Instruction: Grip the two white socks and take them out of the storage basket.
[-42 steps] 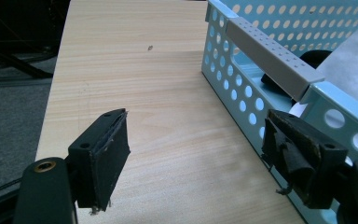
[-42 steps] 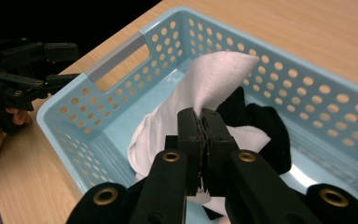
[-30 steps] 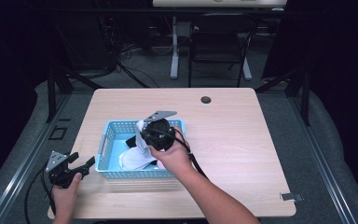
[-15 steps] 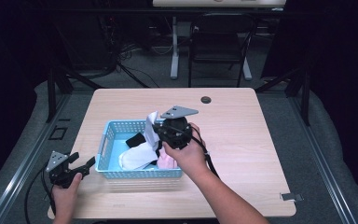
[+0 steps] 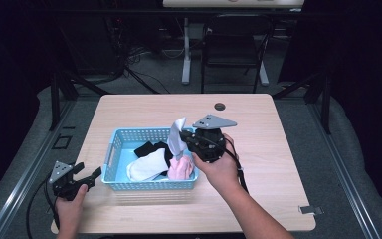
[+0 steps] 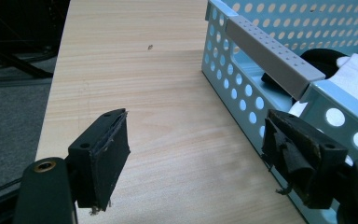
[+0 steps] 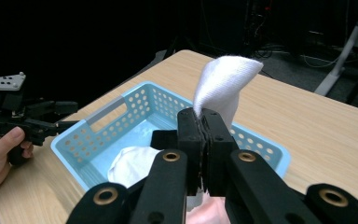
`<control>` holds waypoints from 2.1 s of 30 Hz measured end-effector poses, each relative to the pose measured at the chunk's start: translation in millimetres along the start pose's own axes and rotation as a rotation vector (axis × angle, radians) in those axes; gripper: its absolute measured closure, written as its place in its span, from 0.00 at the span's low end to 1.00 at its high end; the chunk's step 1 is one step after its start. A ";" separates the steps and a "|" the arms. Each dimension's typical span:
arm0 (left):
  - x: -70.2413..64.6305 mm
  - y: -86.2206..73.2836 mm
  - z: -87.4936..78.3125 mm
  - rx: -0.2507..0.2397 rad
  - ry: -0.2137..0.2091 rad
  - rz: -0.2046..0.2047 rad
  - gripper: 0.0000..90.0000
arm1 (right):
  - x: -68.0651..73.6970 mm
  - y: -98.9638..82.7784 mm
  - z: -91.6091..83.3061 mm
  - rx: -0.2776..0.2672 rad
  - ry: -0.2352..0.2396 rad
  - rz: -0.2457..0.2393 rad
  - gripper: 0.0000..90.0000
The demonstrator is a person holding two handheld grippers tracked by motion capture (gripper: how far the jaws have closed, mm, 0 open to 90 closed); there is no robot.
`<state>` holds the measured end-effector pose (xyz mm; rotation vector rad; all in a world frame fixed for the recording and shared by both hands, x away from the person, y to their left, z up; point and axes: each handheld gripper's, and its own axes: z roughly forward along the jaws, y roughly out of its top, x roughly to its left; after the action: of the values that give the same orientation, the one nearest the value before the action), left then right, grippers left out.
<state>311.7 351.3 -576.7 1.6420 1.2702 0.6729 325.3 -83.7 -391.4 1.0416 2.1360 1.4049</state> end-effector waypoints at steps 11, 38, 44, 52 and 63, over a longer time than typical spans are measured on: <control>-0.7 -0.1 0.2 -0.001 0.001 0.002 0.25 | -22.8 -15.9 -31.6 -0.014 -0.059 0.048 0.98; -0.9 -0.2 0.4 0.004 0.002 0.005 0.25 | -61.6 -89.8 -32.9 0.095 -0.158 0.151 0.98; -1.0 -0.2 0.4 0.005 0.002 0.005 0.25 | -70.5 -113.0 -29.8 0.115 -0.147 0.184 0.98; -1.2 -0.2 0.6 0.008 0.001 0.008 0.25 | -90.4 -133.7 -39.2 0.117 -0.198 0.252 0.98; -1.2 -0.3 0.5 0.009 0.002 0.009 0.25 | -117.9 -161.2 -45.6 0.139 -0.258 0.347 0.97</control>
<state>311.6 350.0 -577.0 1.6557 1.2698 0.6758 312.1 -237.1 -526.6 1.6155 1.9505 1.1925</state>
